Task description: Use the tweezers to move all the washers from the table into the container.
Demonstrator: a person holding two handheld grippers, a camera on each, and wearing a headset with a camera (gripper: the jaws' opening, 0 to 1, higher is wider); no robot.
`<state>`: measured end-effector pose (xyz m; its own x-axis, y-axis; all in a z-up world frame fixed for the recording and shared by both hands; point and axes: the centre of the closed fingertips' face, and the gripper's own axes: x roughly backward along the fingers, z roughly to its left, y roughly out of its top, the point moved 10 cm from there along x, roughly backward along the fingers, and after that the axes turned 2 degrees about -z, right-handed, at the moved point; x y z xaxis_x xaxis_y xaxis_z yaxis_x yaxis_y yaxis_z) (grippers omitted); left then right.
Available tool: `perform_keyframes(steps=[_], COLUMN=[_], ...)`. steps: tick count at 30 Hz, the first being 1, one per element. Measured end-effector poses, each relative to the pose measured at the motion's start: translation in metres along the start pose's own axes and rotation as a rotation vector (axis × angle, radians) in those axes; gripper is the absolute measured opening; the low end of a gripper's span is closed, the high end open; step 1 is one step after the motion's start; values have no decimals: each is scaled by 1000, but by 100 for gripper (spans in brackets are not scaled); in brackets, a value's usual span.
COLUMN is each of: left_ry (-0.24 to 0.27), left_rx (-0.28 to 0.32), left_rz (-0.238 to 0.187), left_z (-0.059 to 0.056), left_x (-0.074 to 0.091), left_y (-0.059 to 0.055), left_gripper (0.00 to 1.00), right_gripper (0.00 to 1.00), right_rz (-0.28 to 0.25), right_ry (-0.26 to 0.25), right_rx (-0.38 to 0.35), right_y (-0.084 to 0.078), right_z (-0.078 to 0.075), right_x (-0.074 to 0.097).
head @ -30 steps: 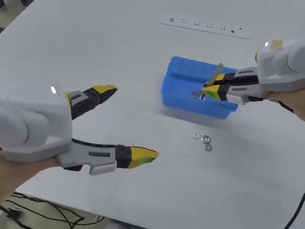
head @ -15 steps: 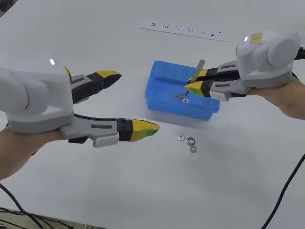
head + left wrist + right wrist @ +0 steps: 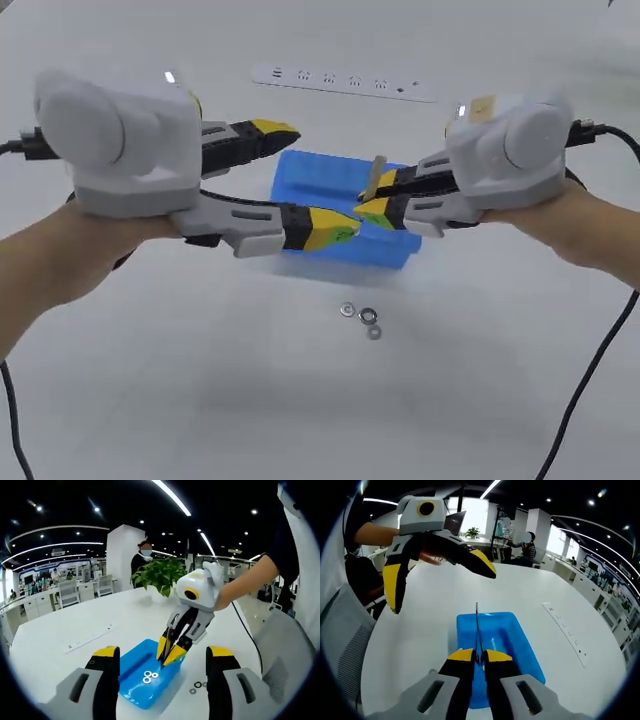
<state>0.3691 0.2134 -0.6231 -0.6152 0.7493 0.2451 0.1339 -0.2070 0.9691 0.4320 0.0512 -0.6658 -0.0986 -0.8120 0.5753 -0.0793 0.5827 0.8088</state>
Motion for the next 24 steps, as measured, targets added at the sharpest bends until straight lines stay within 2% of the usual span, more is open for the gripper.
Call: perform_keyframes(steps=[2, 4, 6, 9, 12, 14, 20, 24], left_ry=[-22, -55, -91, -123, -166, -193, -215, -227], left_rx=[-2, -18, -34, -20, -47, -78, -126, -152], left_rz=[5, 10, 20, 34, 39, 49, 71, 69], left_z=[1, -6, -5, -4, -4, -5, -7, -7], left_x=[-7, -16, -21, -26, -28, -28, -28, -25], left_y=[2, 5, 5, 5, 7, 9, 10, 11], left_gripper=[73, 69, 61, 49, 39, 29, 21, 7], right_gripper=[9, 9, 9, 9, 9, 9, 9, 9], right_rz=[12, 17, 20, 19, 24, 22, 30, 35], right_ry=[5, 9, 13, 21, 28, 30, 36, 43], right_rx=[18, 35, 56, 66, 86, 87, 96, 94], right_y=[1, 3, 5, 8, 10, 11, 11, 10], right_z=[2, 4, 6, 7, 10, 10, 11, 13], right_x=[-1, -3, -4, -5, -6, -7, -7, -8])
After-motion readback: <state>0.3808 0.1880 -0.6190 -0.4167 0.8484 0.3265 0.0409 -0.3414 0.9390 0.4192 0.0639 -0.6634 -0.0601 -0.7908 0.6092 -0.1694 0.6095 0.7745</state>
